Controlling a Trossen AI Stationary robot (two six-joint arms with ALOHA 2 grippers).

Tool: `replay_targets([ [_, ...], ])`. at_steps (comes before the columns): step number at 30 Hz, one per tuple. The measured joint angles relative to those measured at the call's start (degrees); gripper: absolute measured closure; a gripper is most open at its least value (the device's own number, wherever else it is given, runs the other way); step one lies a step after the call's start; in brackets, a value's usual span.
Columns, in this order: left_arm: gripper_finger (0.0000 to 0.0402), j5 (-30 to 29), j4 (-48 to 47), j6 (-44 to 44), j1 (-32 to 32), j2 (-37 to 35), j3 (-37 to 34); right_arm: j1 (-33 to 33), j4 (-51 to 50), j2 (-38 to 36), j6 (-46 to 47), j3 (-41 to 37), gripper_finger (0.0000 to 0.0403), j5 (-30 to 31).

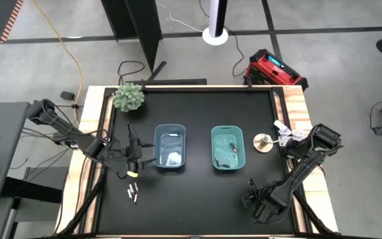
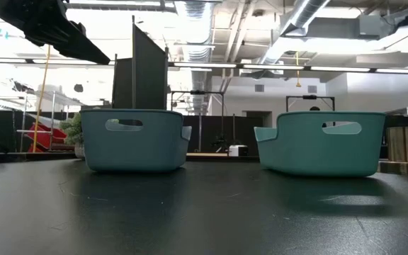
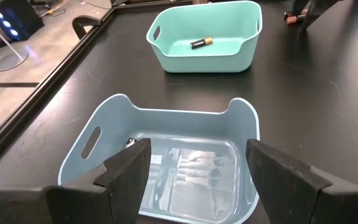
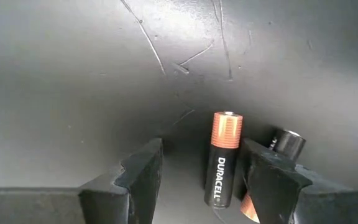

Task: Sort batteries
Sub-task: Put the big black battery into the green bin

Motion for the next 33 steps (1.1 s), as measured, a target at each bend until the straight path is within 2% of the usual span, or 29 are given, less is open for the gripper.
replay_targets([
  [5, 0.0141, 0.0, 0.04, 0.0, 0.0, -0.02, 0.0, -0.54, 0.59, 0.31, -0.59, 0.02, 0.0174, -0.06],
  [9, 0.0141, 0.0, 0.09, -0.07, 0.0, 0.0, 0.0, -0.96, 0.77, 0.32, -1.96, 0.02, 0.0202, -0.4],
  [19, 0.0141, 0.0, 0.11, -0.15, 0.01, -0.01, 0.0, -2.53, 1.45, 0.3, -5.28, 0.04, 0.0355, -0.45],
  [22, 0.0141, 0.0, 0.11, -0.13, 0.02, -0.02, 0.0, -2.8, 1.55, 0.26, -6.14, 0.09, 0.0388, -0.39],
  [28, 0.0141, 0.0, 0.11, -0.17, 0.02, -0.02, 0.0, -2.82, -1.39, 0.64, -6.71, 2.09, 0.0393, 0.13],
  [33, 0.0141, 0.0, 0.09, -0.2, 0.01, 0.0, 0.0, -2.97, -7.95, 0.67, -10.2, 7.53, 0.0394, 4.22],
])
